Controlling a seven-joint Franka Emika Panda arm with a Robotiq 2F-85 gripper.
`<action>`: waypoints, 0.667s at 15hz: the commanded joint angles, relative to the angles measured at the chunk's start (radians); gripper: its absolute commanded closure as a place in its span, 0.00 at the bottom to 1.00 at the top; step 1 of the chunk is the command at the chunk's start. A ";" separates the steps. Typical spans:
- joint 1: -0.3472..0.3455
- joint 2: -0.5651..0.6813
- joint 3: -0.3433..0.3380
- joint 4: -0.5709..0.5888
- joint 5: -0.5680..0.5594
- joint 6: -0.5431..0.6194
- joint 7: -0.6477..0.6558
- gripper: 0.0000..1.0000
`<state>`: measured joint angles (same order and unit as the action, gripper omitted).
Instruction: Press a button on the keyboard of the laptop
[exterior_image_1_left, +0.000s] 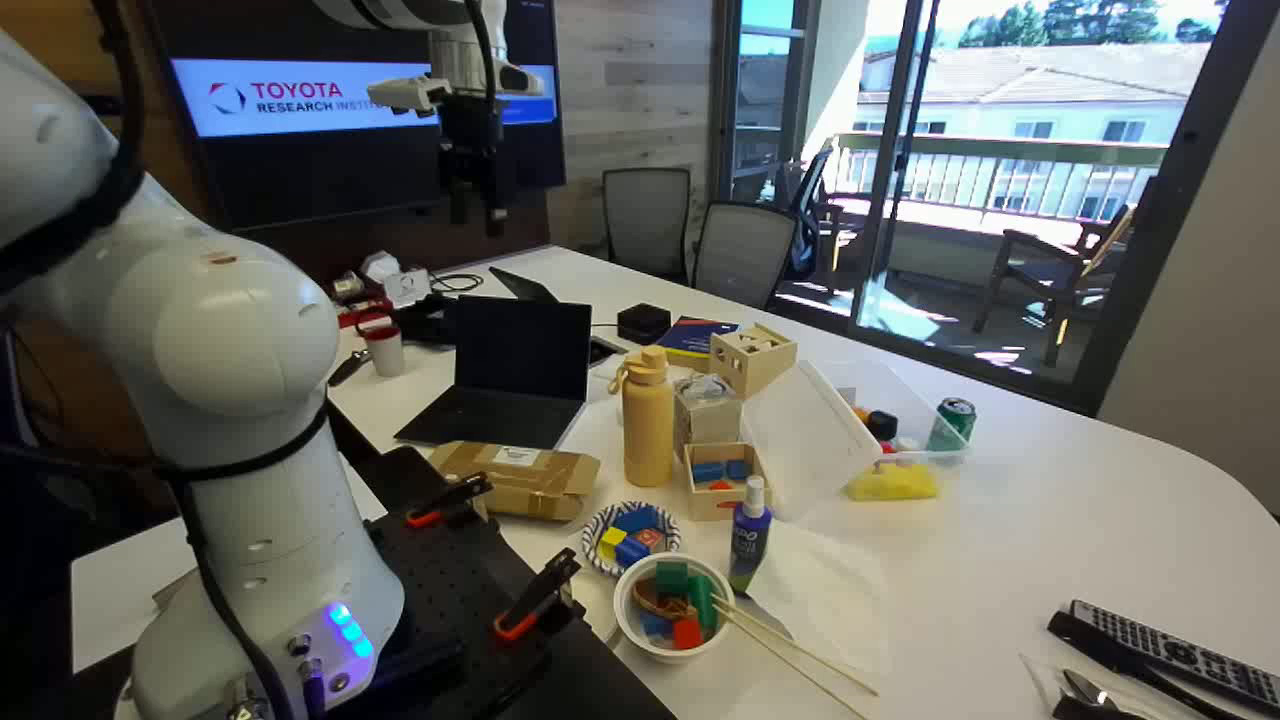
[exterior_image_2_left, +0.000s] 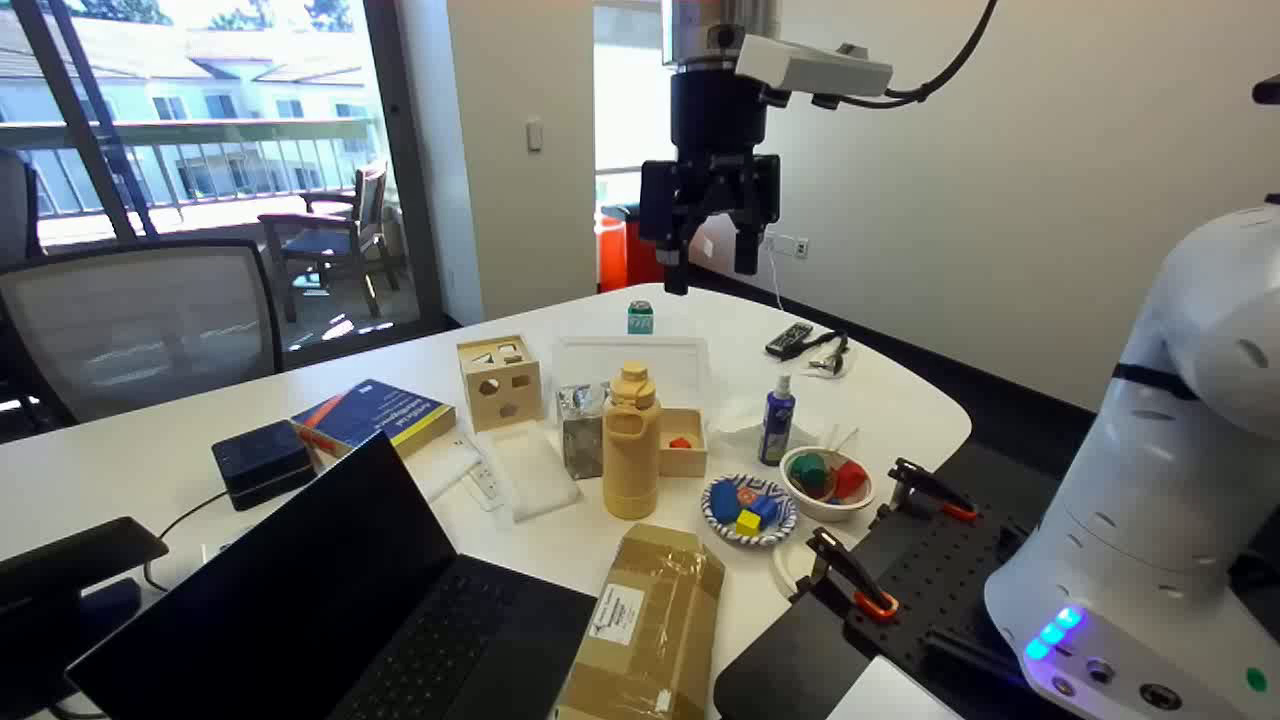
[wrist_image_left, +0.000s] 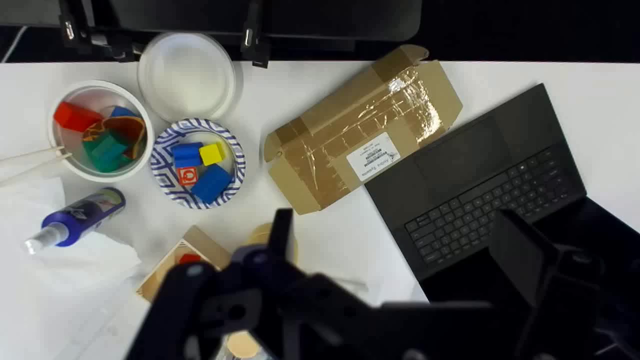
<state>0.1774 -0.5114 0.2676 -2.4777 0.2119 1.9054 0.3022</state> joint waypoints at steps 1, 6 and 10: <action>0.005 0.001 -0.005 0.001 -0.003 -0.001 0.002 0.00; 0.031 0.300 0.015 0.024 -0.027 0.357 -0.179 0.00; 0.035 0.577 0.046 0.088 -0.182 0.574 -0.131 0.00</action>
<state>0.1982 -0.1313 0.3065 -2.4704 0.1232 2.3763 0.1422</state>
